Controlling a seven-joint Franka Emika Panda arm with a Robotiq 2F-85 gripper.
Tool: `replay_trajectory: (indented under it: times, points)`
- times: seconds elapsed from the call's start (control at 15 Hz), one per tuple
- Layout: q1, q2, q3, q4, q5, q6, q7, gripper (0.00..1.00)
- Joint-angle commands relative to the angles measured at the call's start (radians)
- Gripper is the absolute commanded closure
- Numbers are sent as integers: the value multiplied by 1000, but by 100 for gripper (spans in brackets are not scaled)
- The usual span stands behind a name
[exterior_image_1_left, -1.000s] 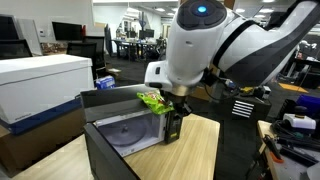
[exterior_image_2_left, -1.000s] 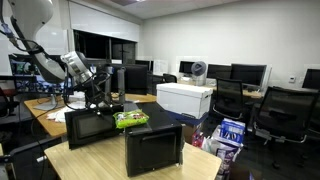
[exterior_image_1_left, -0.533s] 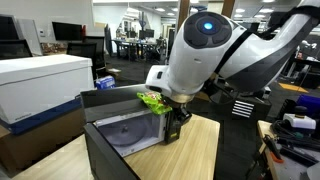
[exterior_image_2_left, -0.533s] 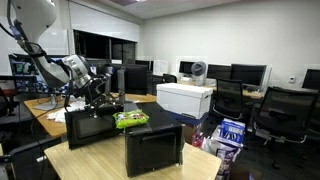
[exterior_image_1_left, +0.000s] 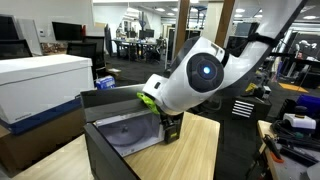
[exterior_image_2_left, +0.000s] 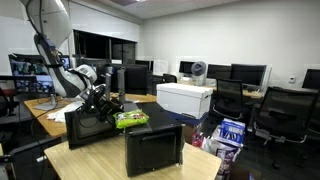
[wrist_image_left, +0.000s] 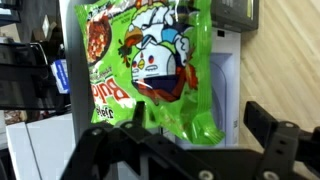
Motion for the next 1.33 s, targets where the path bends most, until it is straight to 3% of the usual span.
replay_trajectory:
  times: [0.0,0.33,0.53,0.6,0.67,0.93,1.27]
  points:
    - [-33,82,17,64,-169,-42,204,0]
    - [-54,155,35,106,-363,-174,371,0]
    - [-66,188,48,114,-423,-245,422,0]
    - [-69,195,53,114,-424,-259,427,25]
    - [-75,197,58,114,-404,-261,408,26]
    - [-85,181,73,106,-340,-244,331,51]
    - [-92,171,84,98,-290,-221,242,54]
